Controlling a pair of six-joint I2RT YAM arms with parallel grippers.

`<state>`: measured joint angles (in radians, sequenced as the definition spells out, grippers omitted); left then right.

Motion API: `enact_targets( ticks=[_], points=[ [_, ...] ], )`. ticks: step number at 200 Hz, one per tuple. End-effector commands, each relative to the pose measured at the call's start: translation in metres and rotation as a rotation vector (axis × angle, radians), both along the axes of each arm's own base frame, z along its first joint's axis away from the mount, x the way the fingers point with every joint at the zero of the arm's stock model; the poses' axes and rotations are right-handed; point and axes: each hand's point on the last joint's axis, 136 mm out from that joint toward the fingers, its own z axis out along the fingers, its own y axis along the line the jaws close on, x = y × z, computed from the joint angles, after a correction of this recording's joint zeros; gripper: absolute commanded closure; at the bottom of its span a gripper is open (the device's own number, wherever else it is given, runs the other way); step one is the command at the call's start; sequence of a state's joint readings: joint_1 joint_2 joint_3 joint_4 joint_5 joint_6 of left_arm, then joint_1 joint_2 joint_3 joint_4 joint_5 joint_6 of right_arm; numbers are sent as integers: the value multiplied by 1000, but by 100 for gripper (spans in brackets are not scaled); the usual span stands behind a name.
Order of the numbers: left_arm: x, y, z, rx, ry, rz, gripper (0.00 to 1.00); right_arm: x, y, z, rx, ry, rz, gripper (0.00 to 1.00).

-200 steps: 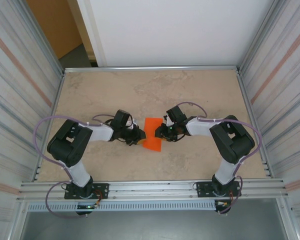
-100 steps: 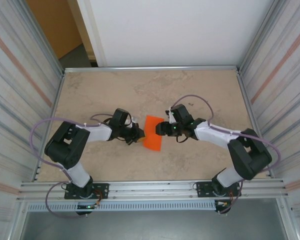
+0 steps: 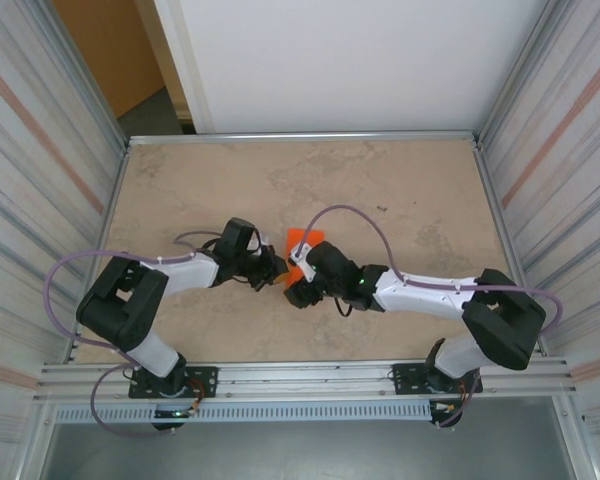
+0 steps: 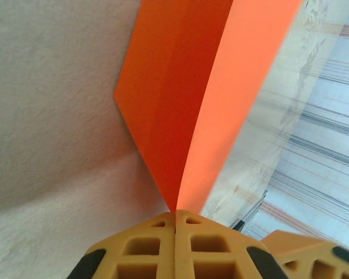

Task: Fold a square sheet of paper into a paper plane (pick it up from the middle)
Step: Third fold the triangle at the center of the table.

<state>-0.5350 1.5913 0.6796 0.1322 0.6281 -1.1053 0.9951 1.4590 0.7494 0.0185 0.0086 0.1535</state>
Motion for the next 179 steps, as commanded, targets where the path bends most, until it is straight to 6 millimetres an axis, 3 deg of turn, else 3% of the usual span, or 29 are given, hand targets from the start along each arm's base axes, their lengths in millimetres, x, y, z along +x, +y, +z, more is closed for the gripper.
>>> enact_targets(
  ticks=[1, 39, 83, 122, 147, 179],
  points=[
    [2, -10, 10, -31, -8, -16, 100, 0, -2, -9, -56, -84, 49, 34],
    [4, -16, 7, -36, 5, -23, 100, -4, -13, -21, -81, -106, 45, 36],
    [4, -17, 4, -29, 17, -15, 100, -14, -5, -29, -101, -110, 102, 35],
    [3, -18, 4, -30, 19, -16, 100, 2, -9, -35, -165, -159, 31, 32],
    [2, -17, 5, -29, 20, -15, 100, 13, -14, -30, -176, -204, -17, 37],
    [2, -16, 5, -25, 20, -14, 100, 13, -18, -19, -132, -214, -22, 49]
  ],
)
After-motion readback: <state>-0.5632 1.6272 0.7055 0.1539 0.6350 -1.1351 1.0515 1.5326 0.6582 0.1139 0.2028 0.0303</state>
